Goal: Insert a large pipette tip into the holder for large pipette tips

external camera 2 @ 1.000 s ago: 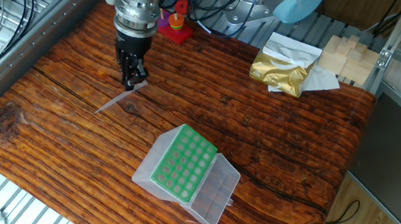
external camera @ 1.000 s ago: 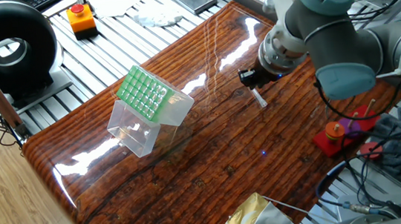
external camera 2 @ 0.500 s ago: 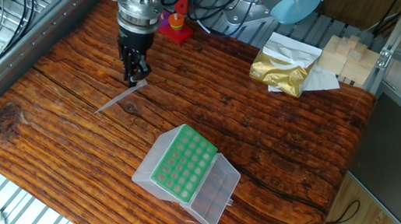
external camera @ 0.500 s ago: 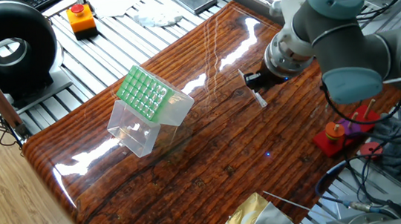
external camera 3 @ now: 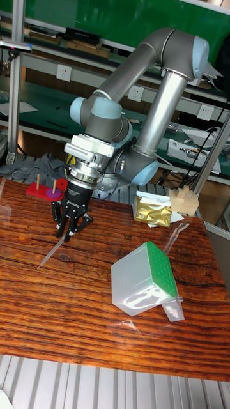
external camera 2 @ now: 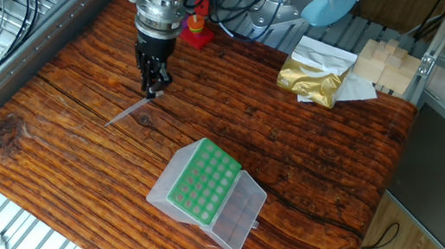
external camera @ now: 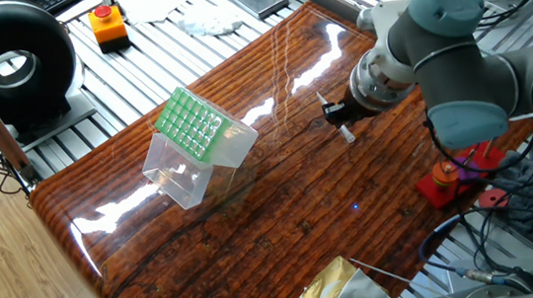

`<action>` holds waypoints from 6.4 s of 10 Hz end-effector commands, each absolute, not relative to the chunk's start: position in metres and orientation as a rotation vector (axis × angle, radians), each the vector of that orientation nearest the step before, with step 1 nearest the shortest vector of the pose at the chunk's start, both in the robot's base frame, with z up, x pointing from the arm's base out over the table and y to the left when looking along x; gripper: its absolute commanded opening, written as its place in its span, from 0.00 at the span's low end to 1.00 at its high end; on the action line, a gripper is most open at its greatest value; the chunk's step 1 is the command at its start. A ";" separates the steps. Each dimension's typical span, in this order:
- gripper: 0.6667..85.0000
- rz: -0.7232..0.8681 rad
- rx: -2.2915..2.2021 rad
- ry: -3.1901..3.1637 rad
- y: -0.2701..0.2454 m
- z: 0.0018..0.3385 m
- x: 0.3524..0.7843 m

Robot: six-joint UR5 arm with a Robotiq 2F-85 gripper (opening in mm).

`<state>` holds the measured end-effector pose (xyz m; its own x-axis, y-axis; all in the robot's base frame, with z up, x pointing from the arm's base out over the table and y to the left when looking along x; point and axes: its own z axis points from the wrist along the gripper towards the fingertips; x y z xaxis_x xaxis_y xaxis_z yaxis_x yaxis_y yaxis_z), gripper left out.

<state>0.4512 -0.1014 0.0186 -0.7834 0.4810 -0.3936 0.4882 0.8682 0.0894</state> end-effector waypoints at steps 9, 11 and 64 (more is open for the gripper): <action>0.33 -0.019 0.732 2.645 -0.105 0.012 0.444; 0.33 -0.024 0.729 2.645 -0.106 0.010 0.444; 0.00 0.105 0.577 3.061 -0.093 0.062 0.423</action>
